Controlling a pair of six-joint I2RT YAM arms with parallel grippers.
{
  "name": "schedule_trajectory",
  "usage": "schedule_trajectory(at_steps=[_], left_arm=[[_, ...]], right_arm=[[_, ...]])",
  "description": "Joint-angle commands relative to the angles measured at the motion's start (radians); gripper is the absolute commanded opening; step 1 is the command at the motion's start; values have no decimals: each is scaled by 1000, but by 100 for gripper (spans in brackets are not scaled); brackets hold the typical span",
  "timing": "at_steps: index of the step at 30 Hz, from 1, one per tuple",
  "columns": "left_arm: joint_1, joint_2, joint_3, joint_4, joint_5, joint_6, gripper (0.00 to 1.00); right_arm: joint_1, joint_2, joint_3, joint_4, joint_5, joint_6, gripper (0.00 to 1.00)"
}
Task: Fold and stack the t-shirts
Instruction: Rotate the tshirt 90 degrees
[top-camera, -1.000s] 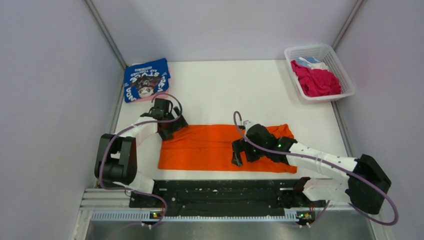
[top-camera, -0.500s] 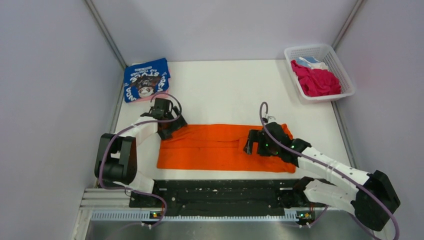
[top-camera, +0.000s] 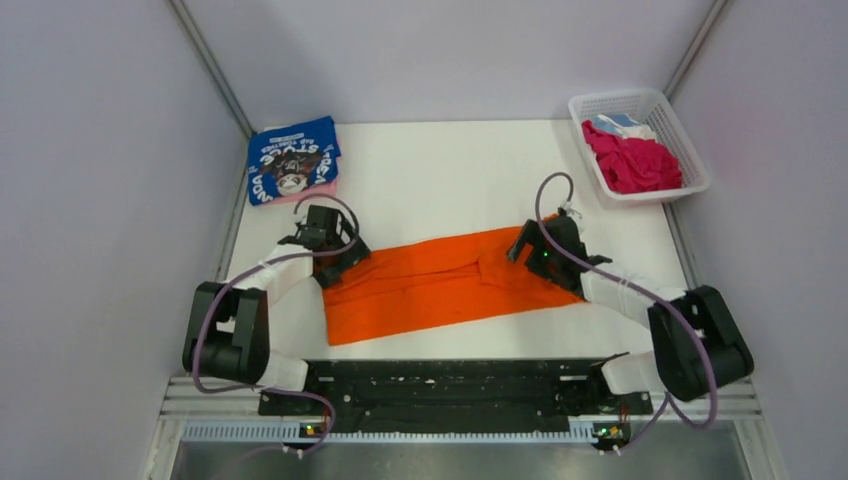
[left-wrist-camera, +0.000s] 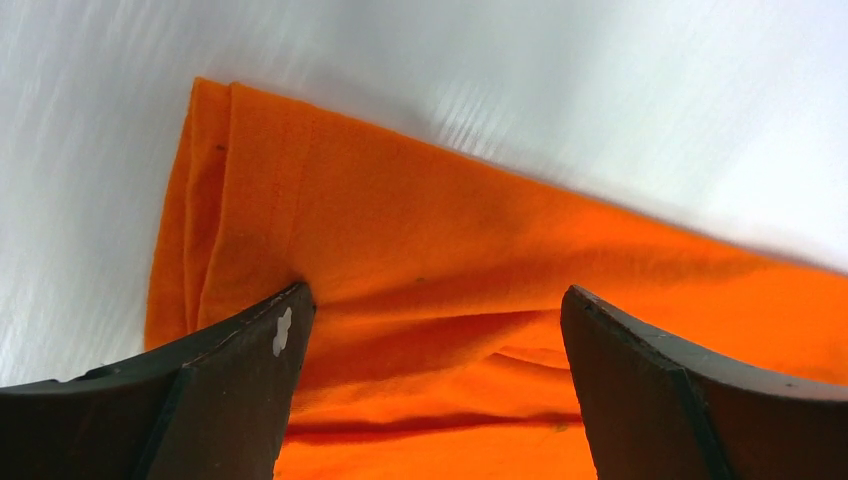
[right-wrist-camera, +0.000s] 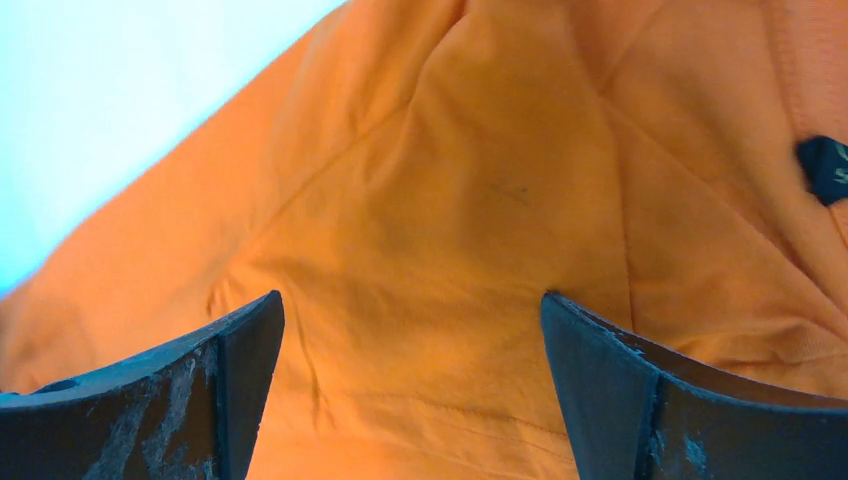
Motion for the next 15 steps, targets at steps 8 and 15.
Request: schedule_trajectory(at_steps=[8,15], left_arm=[[-347,-241,-311,-71,36,-366,99],[-624,-267,-306,65,4,-492,99]], right_arm=[[-115,780,797,-56,-287,-203,99],[-12,1180,1482,-323,-414,-314,99]])
